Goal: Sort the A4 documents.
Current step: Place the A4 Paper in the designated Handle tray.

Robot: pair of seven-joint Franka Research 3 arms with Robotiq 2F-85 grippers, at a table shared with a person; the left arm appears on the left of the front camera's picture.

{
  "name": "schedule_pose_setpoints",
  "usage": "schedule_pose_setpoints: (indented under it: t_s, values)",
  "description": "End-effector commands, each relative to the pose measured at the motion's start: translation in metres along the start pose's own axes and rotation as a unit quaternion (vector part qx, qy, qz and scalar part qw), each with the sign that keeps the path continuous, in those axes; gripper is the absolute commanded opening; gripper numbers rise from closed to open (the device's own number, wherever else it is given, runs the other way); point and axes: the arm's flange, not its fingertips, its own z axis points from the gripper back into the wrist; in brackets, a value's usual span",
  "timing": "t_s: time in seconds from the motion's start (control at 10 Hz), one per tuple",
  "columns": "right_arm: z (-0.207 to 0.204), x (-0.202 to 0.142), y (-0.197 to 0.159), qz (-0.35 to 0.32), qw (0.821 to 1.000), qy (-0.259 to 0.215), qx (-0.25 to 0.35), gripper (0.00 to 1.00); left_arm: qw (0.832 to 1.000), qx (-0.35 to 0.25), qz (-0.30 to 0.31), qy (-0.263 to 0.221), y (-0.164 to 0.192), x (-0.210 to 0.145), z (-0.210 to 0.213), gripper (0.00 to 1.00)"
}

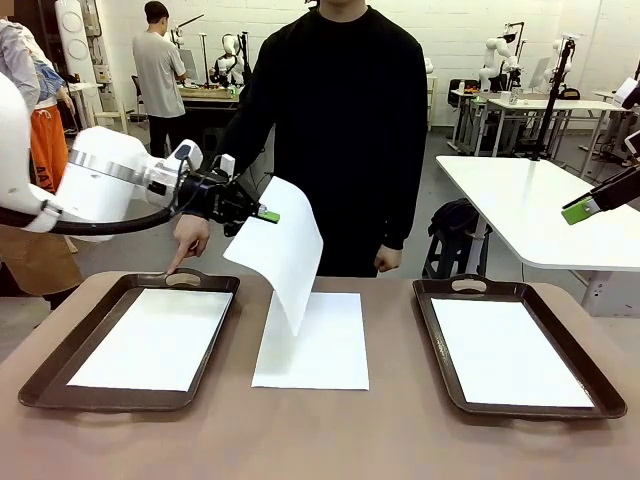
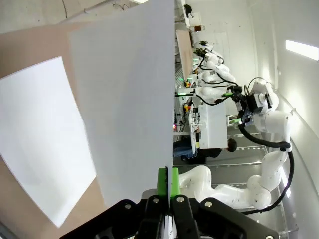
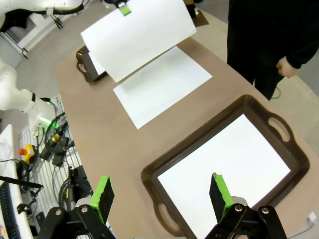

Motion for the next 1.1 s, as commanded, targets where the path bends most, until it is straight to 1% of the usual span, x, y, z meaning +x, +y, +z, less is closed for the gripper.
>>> schedule_pose_setpoints:
  t_s: [0.0,0.1,0.3,0.5,0.6,0.7,0.8,1.0]
  values:
    - [-0.001,0.000,0.000,0.002,1.000,-0.001,0.003,1.00,0.999,0.034,0.018,-0.002,0.002,-0.046,0.019,0.01]
    - [-0.001,0.000,0.000,0.002,1.000,-0.001,0.003,1.00,0.998,0.040,0.038,-0.007,0.006,-0.062,0.032,0.01]
    - [-0.001,0.000,0.000,0.002,1.000,-0.001,0.003,1.00,0.996,0.052,0.078,0.000,0.016,-0.088,0.057,0.01]
    - [-0.001,0.000,0.000,0.002,1.000,-0.001,0.003,1.00,0.996,0.063,0.064,0.014,0.030,-0.088,0.076,0.01]
    - [-0.001,0.000,0.000,0.002,1.000,-0.001,0.003,1.00,0.997,0.052,0.059,0.010,0.042,-0.087,0.082,0.01]
    - [-0.001,0.000,0.000,0.002,1.000,-0.001,0.003,1.00,0.996,0.065,0.064,0.013,0.054,-0.088,0.088,0.01]
    - [-0.001,0.000,0.000,0.002,1.000,-0.001,0.003,1.00,0.998,0.033,0.054,0.031,0.067,-0.088,0.094,0.01]
    - [-0.001,0.000,0.000,0.002,1.000,-0.001,0.003,1.00,0.996,0.059,0.057,0.044,0.072,-0.090,0.104,0.01]
